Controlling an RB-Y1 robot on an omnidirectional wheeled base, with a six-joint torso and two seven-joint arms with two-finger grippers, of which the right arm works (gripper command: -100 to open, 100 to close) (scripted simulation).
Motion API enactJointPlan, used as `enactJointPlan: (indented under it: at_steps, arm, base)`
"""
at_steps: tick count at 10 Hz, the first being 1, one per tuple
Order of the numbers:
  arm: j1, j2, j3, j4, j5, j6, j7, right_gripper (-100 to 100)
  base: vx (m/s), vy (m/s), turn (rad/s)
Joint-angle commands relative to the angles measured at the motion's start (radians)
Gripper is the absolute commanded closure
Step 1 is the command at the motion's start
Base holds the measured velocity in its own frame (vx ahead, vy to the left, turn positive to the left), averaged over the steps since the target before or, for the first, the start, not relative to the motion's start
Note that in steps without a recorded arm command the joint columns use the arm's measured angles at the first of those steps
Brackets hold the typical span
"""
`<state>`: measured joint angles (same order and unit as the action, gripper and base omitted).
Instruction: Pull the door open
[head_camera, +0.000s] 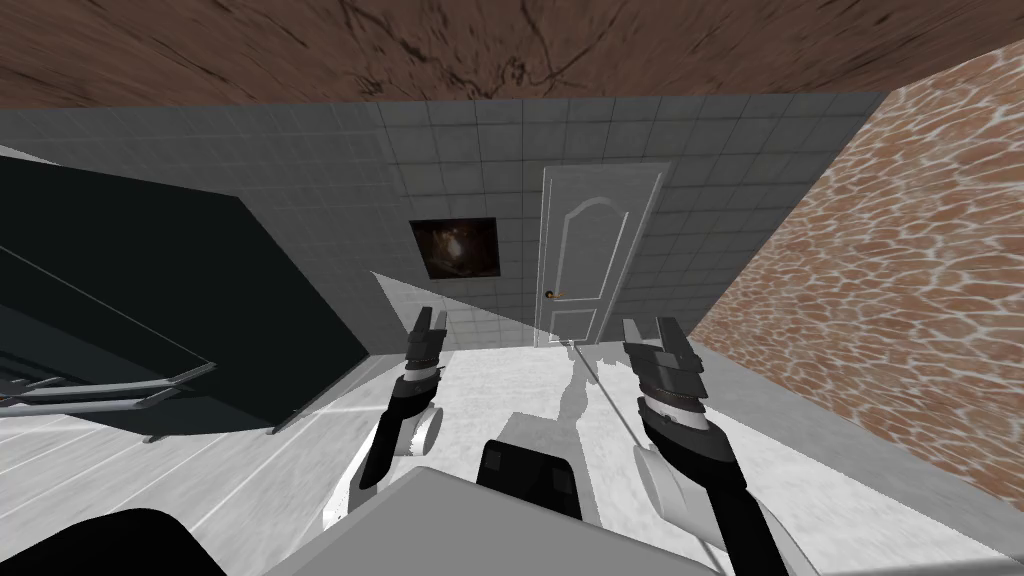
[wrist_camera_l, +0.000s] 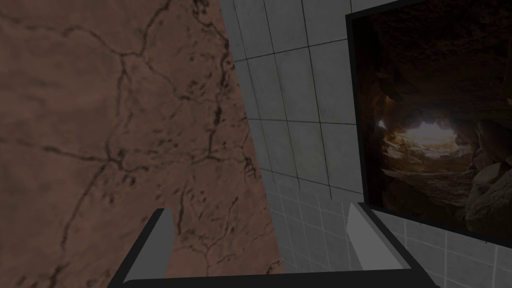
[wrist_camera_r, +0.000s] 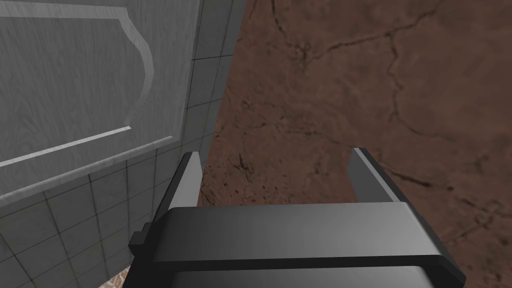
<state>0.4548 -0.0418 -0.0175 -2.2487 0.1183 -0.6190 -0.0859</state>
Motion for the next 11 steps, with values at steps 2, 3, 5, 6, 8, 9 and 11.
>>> enactJointPlan:
  at_steps: [2,3,5,6,8,9,11]
  arm:
    - [-0.024,-0.009,-0.002,0.056,0.006,-0.005,-0.009,-100]
    - [-0.037,-0.014,-0.003,0.085,0.009,-0.008,-0.014,-100]
    - [-0.054,-0.02,-0.005,0.125,0.014,-0.012,-0.02,-100]
    - [-0.063,-0.023,-0.005,0.146,0.016,-0.014,-0.023,-100]
    - [-0.083,-0.029,-0.007,0.192,0.021,-0.018,-0.031,-100]
    - [-0.095,-0.033,-0.008,0.218,0.024,-0.021,-0.035,-100]
    - [-0.117,-0.04,-0.01,0.27,0.03,-0.025,-0.043,-100]
  base:
    - [0.086,0.0,0.003]
    - [0.16,-0.013,0.005]
    - [0.128,-0.012,0.005]
    - [0.09,0.006,0.003]
    - [0.093,-0.008,0.003]
    - [0.087,0.001,0.004]
    - [0.086,0.003,0.003]
